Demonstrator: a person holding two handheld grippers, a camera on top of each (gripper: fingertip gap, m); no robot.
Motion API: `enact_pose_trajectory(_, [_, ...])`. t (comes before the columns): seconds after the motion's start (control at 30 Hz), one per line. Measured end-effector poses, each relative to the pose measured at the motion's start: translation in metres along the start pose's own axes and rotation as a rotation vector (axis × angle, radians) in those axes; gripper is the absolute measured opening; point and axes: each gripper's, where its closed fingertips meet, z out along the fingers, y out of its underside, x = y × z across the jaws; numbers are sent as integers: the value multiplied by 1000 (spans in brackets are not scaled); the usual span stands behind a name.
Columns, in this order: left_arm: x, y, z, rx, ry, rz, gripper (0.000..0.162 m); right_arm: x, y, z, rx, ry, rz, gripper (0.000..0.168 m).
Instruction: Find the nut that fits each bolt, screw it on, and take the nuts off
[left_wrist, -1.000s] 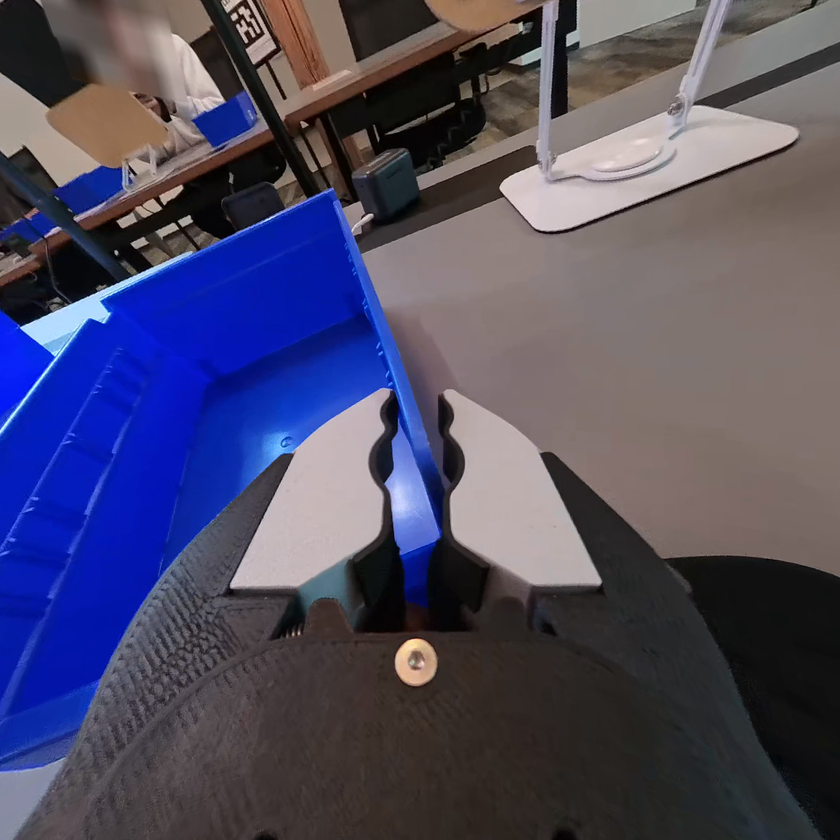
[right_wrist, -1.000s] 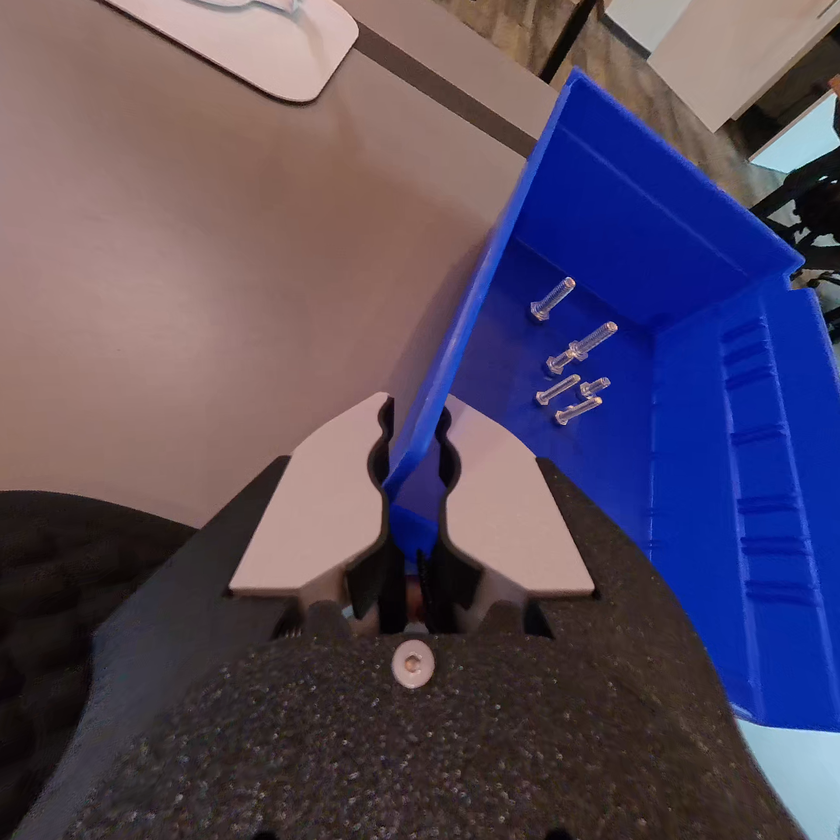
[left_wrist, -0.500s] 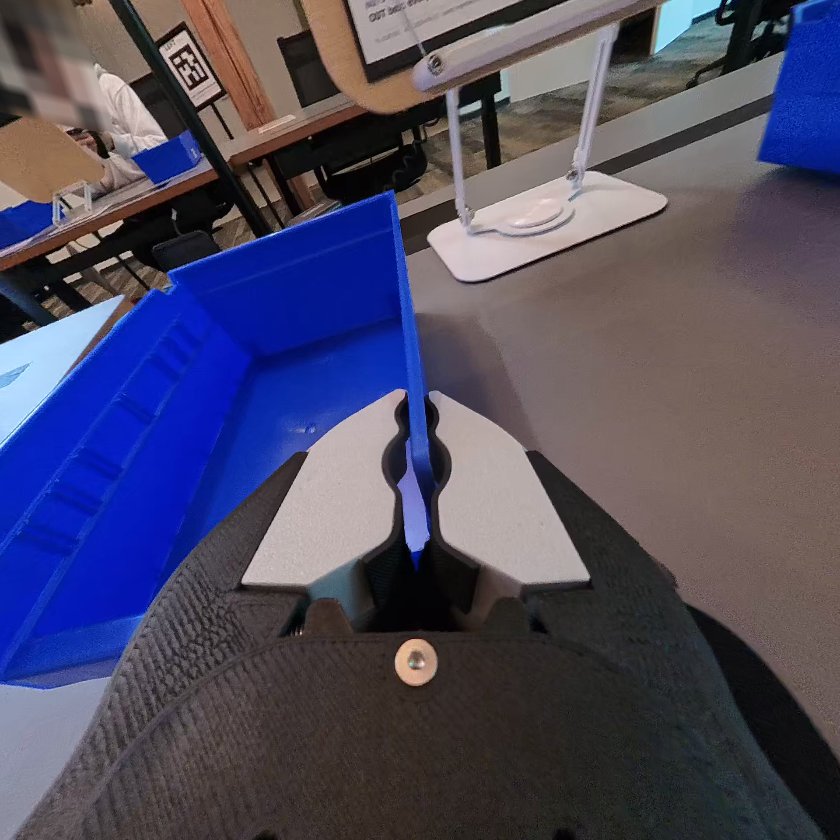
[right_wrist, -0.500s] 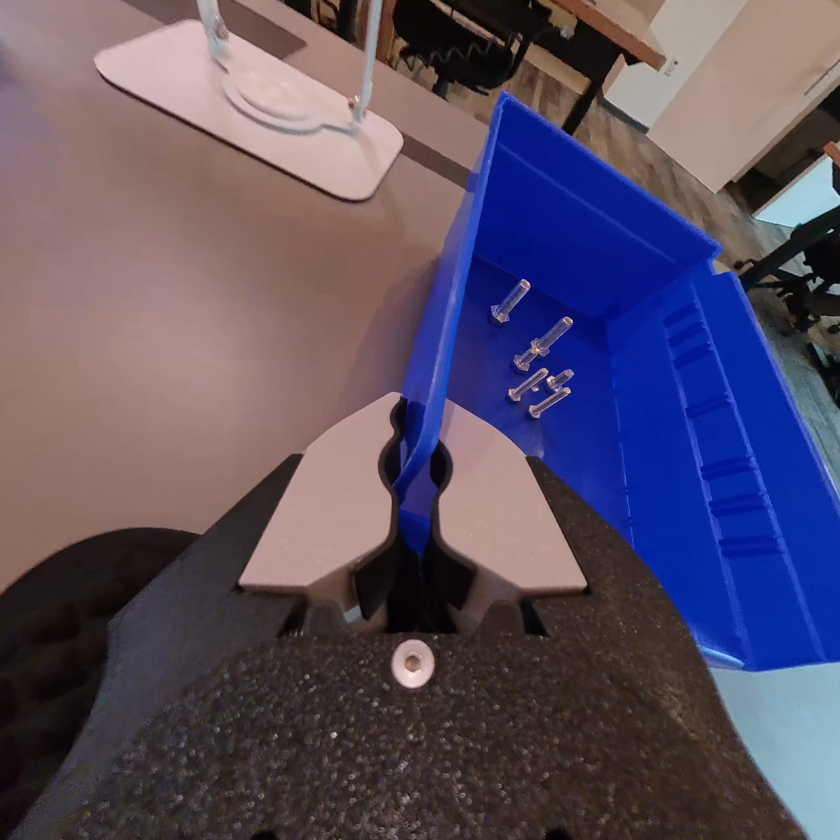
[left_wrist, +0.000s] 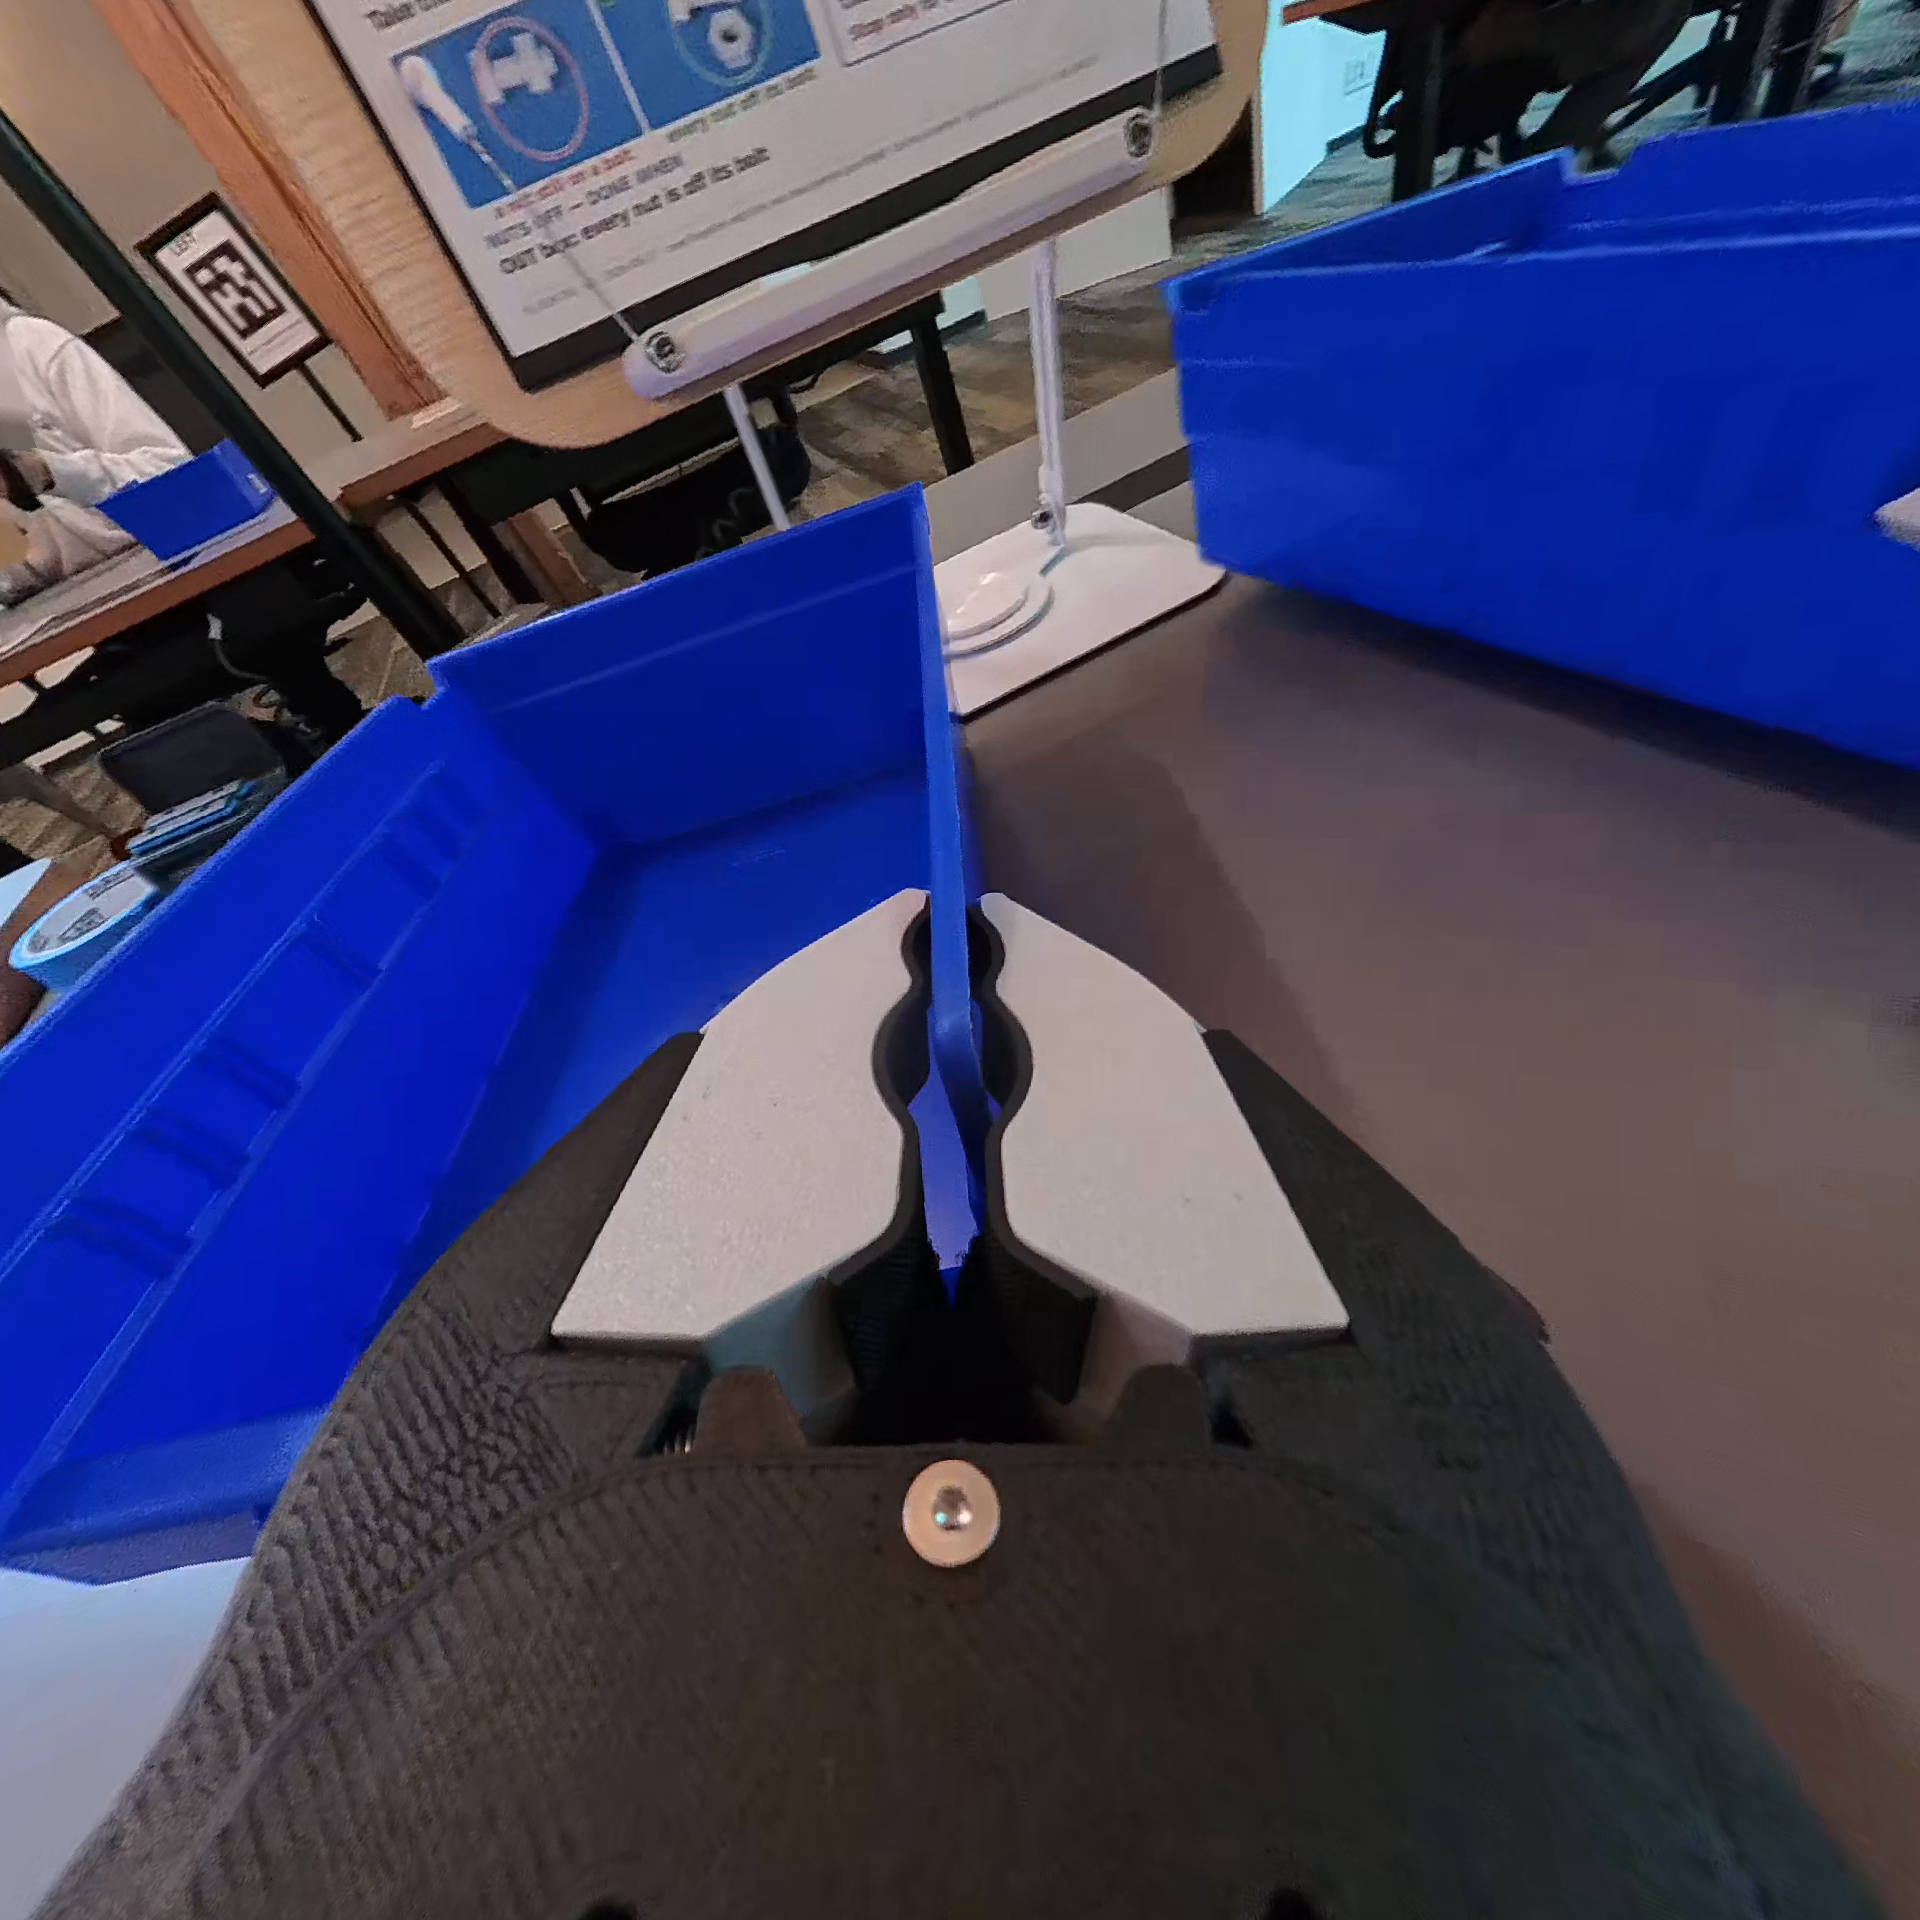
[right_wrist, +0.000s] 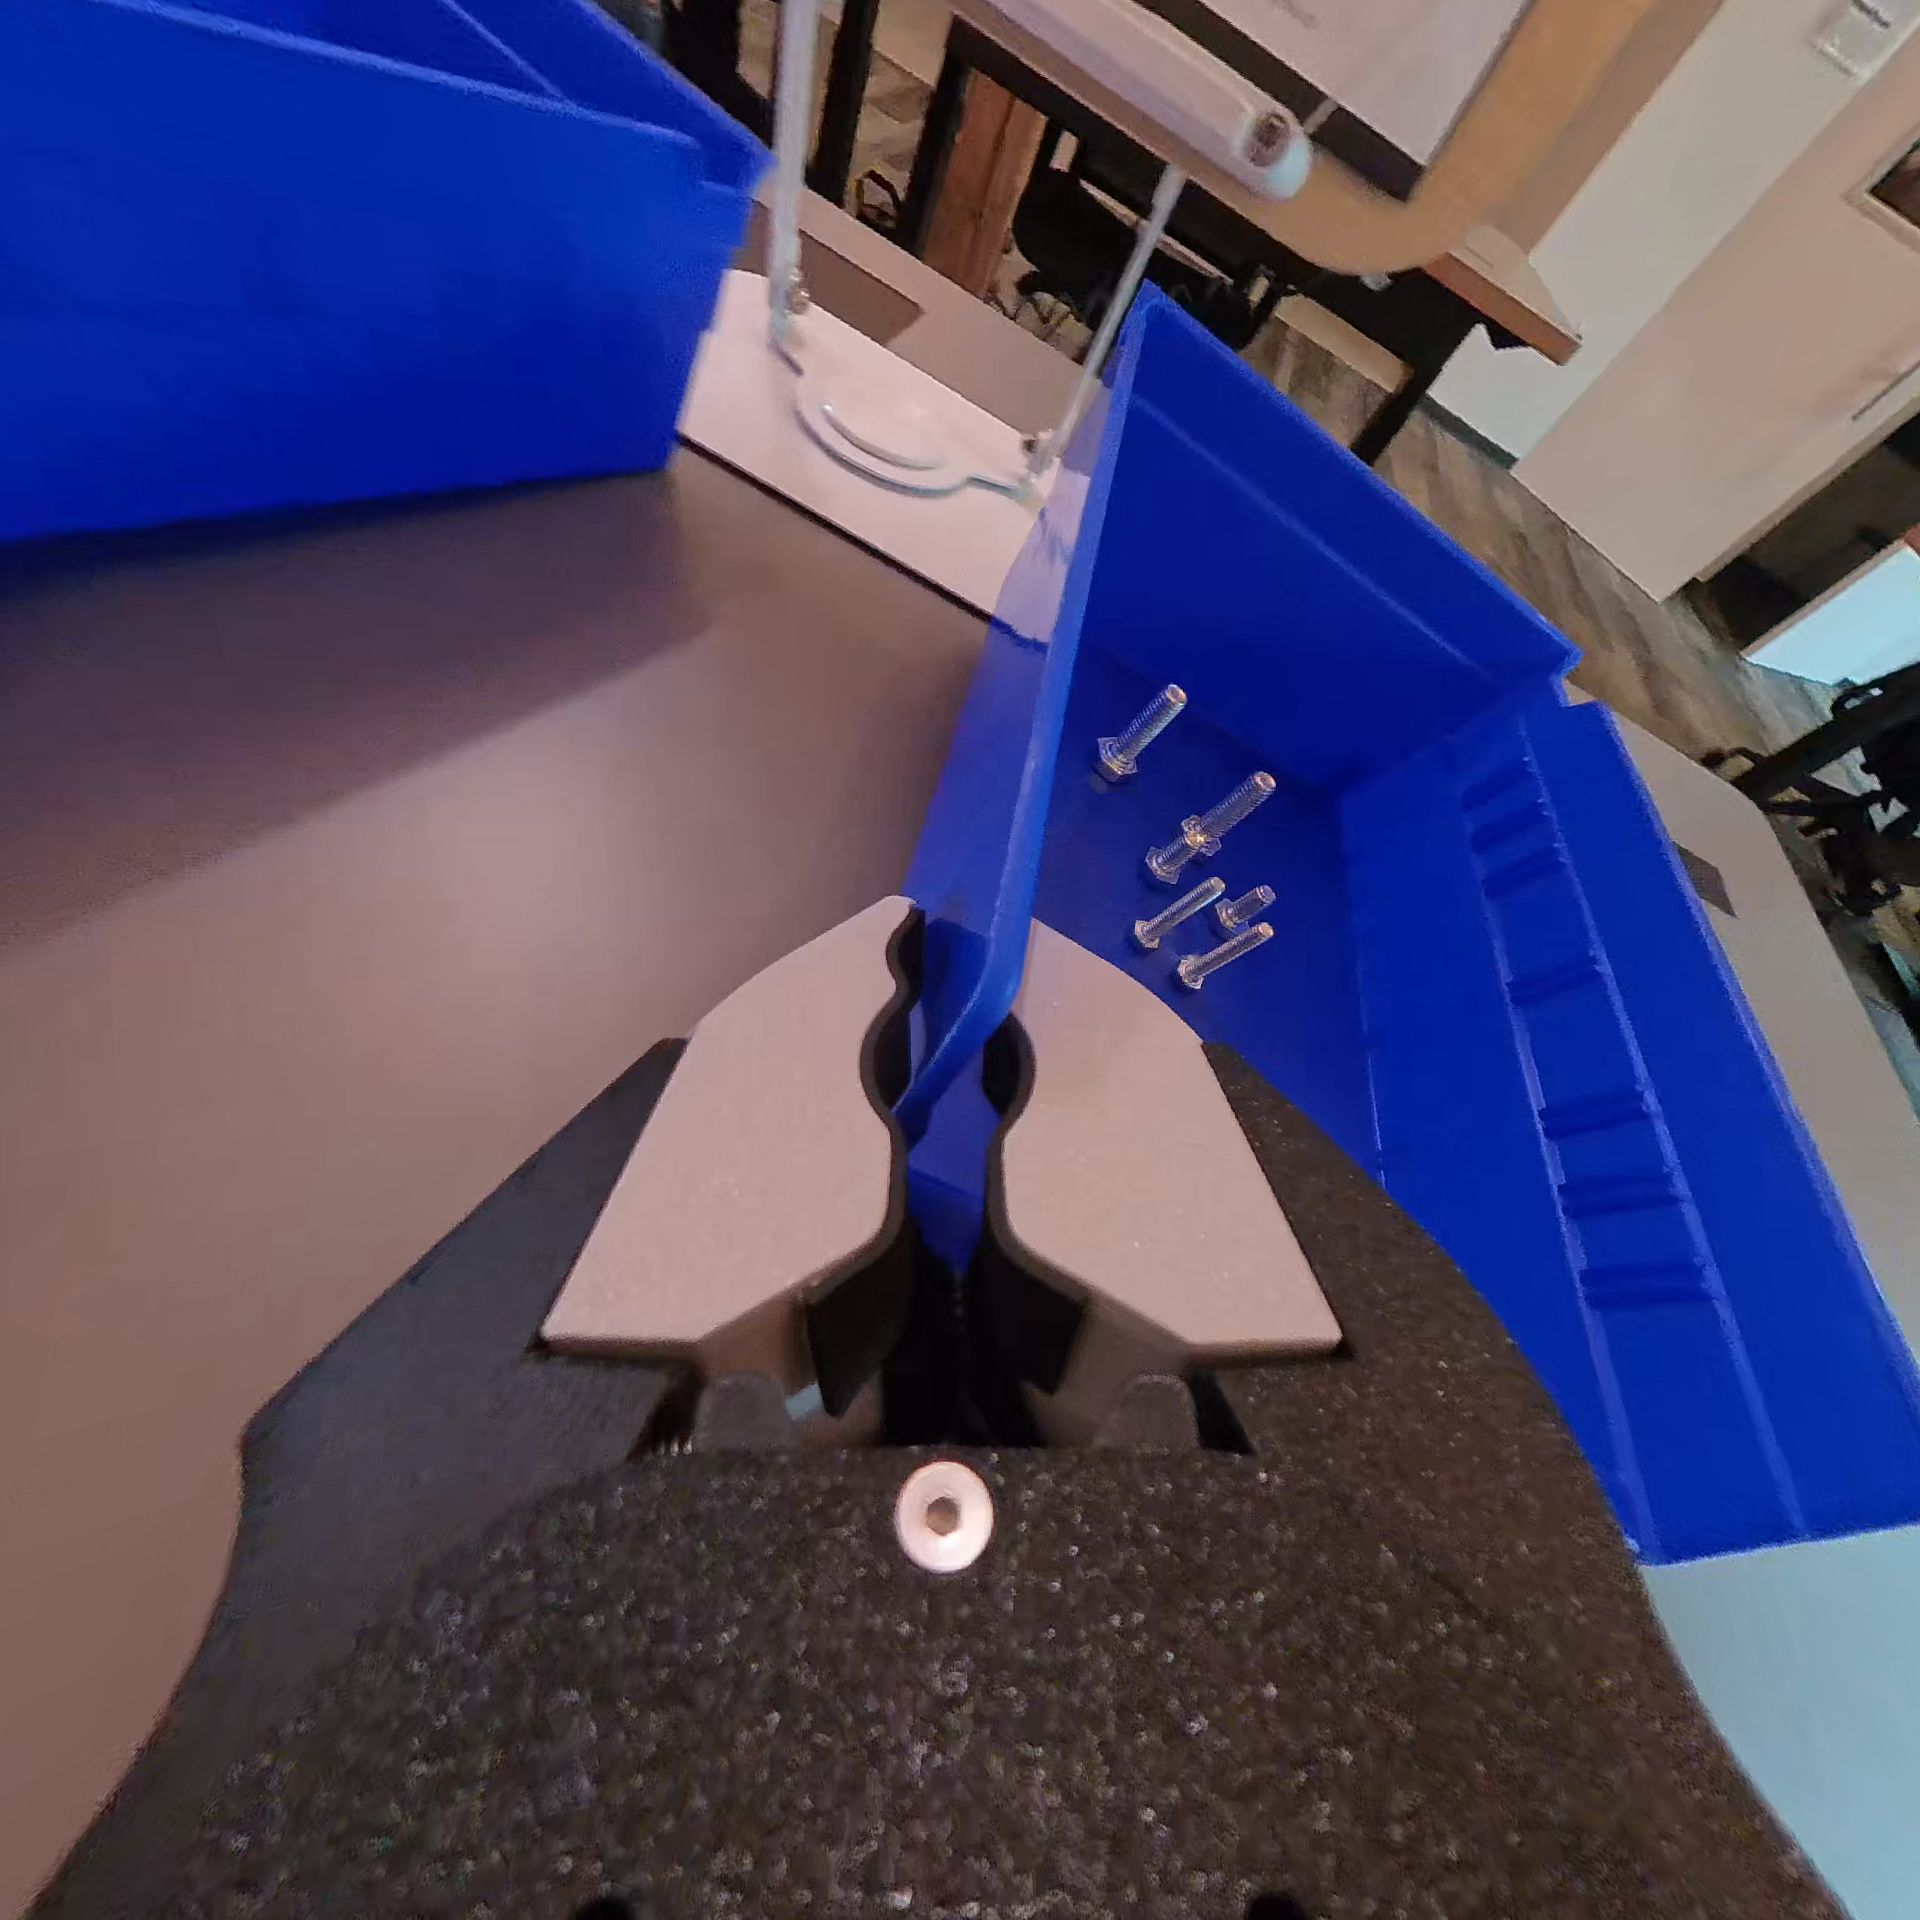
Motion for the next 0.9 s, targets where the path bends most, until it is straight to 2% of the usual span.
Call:
enact_pose_trajectory(0.47, [21, 2, 3, 10, 41, 9, 7, -71, -12, 5, 15, -123, -107, 11])
enact_pose_trajectory(0.6, [16, -10, -8, 64, -5, 29, 28, -79, -25, -8, 113, -253, -15, 26])
enact_pose_trajectory(0.77, [44, -53, -36, 270, 112, -105, 41, -39, -44, -34, 262, -328, 166, 54])
enact_pose_trajectory(0.9, [88, -69, -39, 329, 235, -132, 54, 35, -24, -40, 262, -154, 242, 74])
